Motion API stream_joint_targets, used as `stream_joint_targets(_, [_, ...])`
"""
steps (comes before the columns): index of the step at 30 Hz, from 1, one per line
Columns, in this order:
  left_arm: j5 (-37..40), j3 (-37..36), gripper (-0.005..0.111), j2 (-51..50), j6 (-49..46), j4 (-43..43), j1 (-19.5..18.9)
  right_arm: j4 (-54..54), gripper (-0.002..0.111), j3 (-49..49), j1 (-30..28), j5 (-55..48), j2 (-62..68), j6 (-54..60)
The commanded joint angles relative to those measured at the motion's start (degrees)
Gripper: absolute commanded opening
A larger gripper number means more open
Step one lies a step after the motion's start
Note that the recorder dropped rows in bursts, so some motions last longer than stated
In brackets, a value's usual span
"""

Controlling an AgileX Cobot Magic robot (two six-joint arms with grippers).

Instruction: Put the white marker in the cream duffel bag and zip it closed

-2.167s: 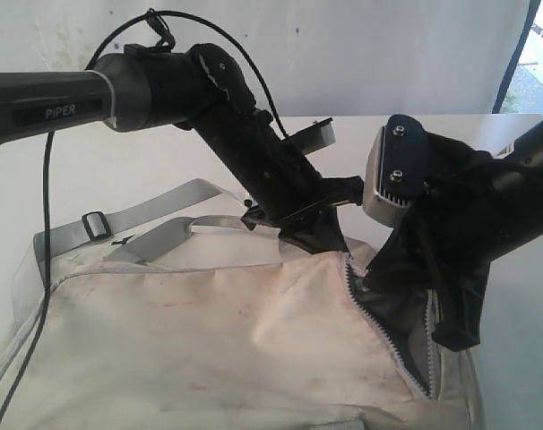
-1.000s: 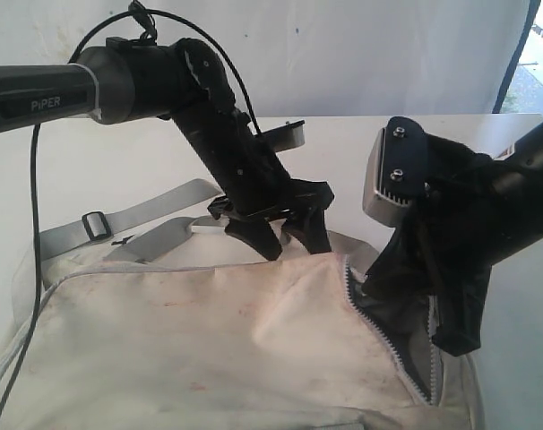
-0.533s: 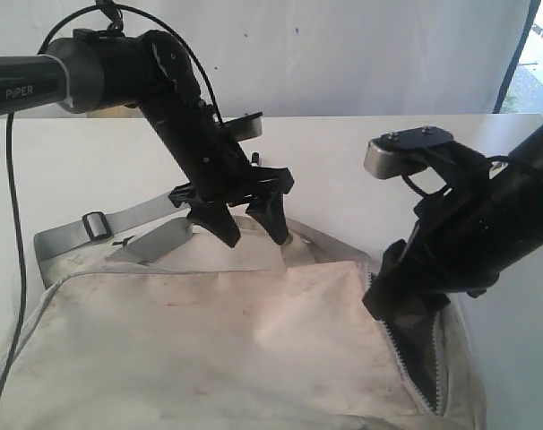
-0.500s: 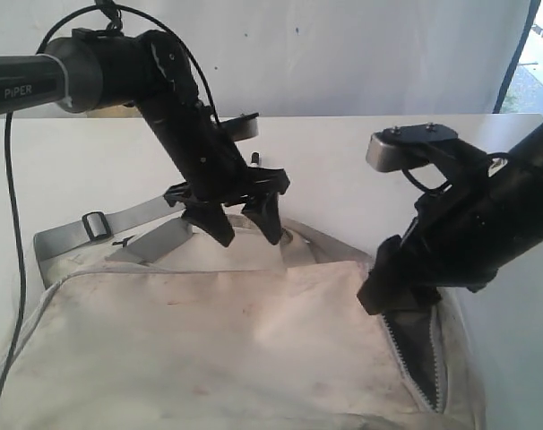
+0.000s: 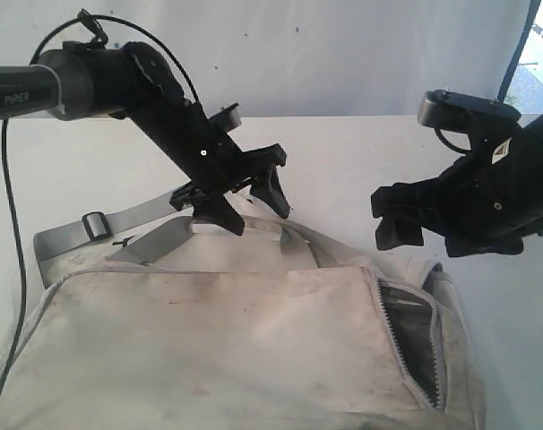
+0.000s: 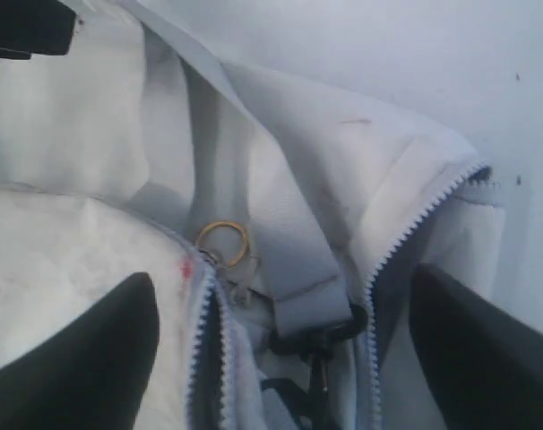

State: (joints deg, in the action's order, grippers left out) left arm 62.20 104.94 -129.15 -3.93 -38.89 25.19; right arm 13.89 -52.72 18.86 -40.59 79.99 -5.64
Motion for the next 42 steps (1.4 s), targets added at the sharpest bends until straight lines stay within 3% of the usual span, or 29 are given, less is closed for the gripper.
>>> stream_joint_targets(1, [-1.79, -0.16, 0.08, -1.74, -0.82, -5.27, 0.77, -1.08, 0.072, -0.13, -2.28, -2.24, 1.78, -0.64])
stream_joint_targets(10, [-4.01, -0.16, 0.08, -5.53, 0.99, -5.42, 3.64, -0.83, 0.072, -0.13, -3.08, -1.48, 1.88, 0.28])
stream_joint_targets(15, [-5.08, -0.16, 0.077, -7.32, 1.87, -10.62, 3.64, -0.93, 0.072, -0.13, -3.08, -1.77, 1.88, 1.37])
stream_joint_targets(18, [-4.64, -0.16, 0.057, -8.16, -0.59, -15.0, 3.64, -0.92, 0.072, -0.13, -3.08, -1.3, 1.88, 1.59])
stream_joint_targets(20, [-5.03, -0.16, 0.028, -8.3, -1.11, -14.61, 3.64, -0.92, 0.072, -0.13, -3.08, -1.3, 1.88, 2.04])
stream_joint_targets(21, [-5.19, -0.16, 0.006, -8.3, -1.71, -14.27, 3.41, -0.92, 0.072, -0.13, -3.08, -1.3, 1.88, 2.72])
stream_joint_targets(22, [-5.06, -0.16, 0.0, -8.17, -2.99, -14.4, 3.1, -0.92, 0.072, -0.13, -3.08, -1.3, 1.88, 2.72])
stream_joint_targets(28, [2.17, 10.24, 0.0, -5.55, -3.41, -15.68, -1.81, -0.92, 0.072, -0.13, -3.08, -1.3, 1.88, 2.82])
stream_joint_targets(35, [3.99, 17.96, 0.0, -3.72, -3.41, -18.96, -3.12, 0.25, 0.072, -0.13, -3.08, 2.11, 1.88, 5.64])
stream_joint_targets(39, [6.27, 18.26, 0.0, -3.72, -3.32, -10.53, -3.21, 14.58, 0.072, -0.13, -3.08, 5.5, 3.39, 17.79])
stream_joint_targets(42, [7.49, 18.26, 0.0, -3.59, 0.2, -5.21, -3.33, 29.31, 0.072, -0.13, -3.08, 6.12, 6.52, 34.0])
